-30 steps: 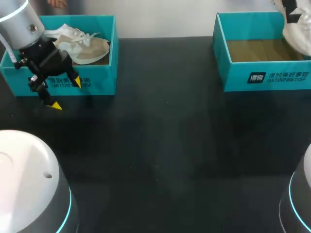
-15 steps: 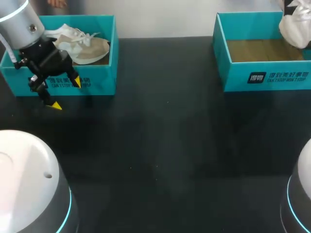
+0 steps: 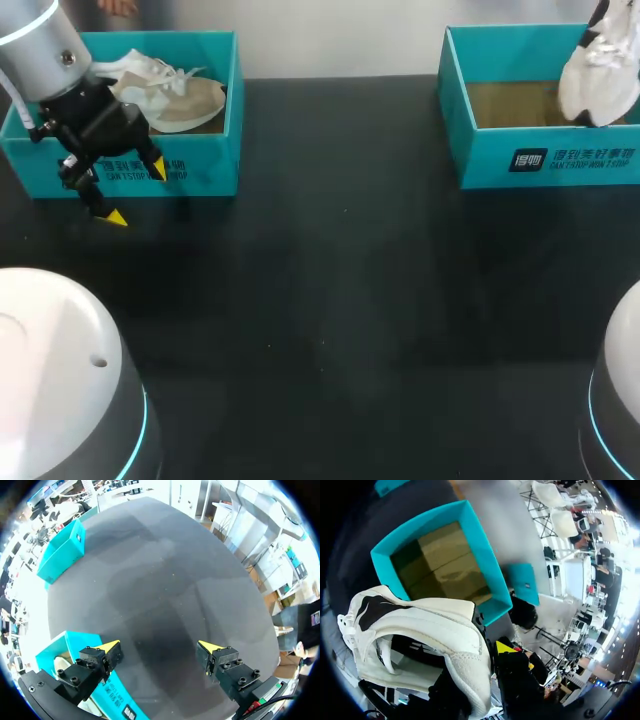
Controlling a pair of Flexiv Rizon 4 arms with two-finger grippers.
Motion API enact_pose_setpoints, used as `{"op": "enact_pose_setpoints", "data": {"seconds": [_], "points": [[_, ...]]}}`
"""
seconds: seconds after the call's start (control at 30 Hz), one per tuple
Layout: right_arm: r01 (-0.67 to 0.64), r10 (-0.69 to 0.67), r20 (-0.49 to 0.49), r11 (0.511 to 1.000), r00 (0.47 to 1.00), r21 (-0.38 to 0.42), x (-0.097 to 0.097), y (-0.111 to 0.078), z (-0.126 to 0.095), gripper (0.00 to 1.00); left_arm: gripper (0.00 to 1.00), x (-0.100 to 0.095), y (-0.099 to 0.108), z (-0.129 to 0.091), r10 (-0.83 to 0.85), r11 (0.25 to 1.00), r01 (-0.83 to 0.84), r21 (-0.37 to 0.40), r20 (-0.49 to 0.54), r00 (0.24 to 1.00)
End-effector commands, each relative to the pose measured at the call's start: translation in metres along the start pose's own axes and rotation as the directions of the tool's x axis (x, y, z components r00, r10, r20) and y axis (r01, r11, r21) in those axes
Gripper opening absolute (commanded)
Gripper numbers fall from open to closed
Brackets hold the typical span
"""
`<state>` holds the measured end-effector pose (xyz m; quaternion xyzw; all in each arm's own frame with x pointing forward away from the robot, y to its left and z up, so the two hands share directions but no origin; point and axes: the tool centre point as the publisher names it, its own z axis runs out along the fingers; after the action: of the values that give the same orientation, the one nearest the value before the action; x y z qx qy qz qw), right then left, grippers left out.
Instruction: Take the shoe out of the shoebox, open the shoe tongue, remove and reinsert the insole, then place the shoe into the shoebox
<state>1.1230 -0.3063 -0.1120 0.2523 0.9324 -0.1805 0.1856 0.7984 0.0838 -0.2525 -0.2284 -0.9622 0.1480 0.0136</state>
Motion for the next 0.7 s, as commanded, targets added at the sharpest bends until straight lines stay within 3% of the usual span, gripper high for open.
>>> {"op": "enact_pose_setpoints", "data": {"seconds": [0.03, 0.2, 0.33, 0.47, 0.67, 0.7], "points": [[-0.312, 0.314, -0.026, 0.948, 0.949, 0.057, 0.005, 0.0, -0.004, 0.0, 1.0, 0.001, 0.0, 0.0, 0.0, 1.0, 0.0, -0.003, 0.001, 1.0], [-0.312, 0.314, -0.026, 0.948, 0.949, 0.057, 0.005, 0.0, -0.004, 0.0, 1.0, 0.001, 0.0, 0.0, 0.0, 1.0, 0.0, -0.003, 0.001, 1.0], [-0.501, 0.51, -0.112, 0.86, 0.853, 0.1, -0.001, -0.025, 0.008, 0.0, 1.0, 0.001, 0.0, 0.0, 0.0, 1.0, 0.0, -0.003, 0.001, 1.0], [-0.57, 0.586, -0.109, 0.809, 0.803, 0.144, 0.004, -0.038, 0.014, 0.0, 1.0, 0.001, 0.0, 0.0, 0.0, 1.0, 0.0, -0.003, 0.001, 1.0], [-0.716, 0.747, -0.115, 0.661, 0.654, 0.224, 0.019, -0.052, 0.022, 0.0, 1.0, 0.001, 0.0, 0.0, 0.0, 1.0, 0.0, -0.003, 0.001, 1.0], [-0.716, 0.747, -0.115, 0.661, 0.654, 0.224, 0.019, -0.052, 0.022, 0.0, 1.0, 0.001, 0.0, 0.0, 0.0, 1.0, 0.0, -0.003, 0.001, 1.0]]}}
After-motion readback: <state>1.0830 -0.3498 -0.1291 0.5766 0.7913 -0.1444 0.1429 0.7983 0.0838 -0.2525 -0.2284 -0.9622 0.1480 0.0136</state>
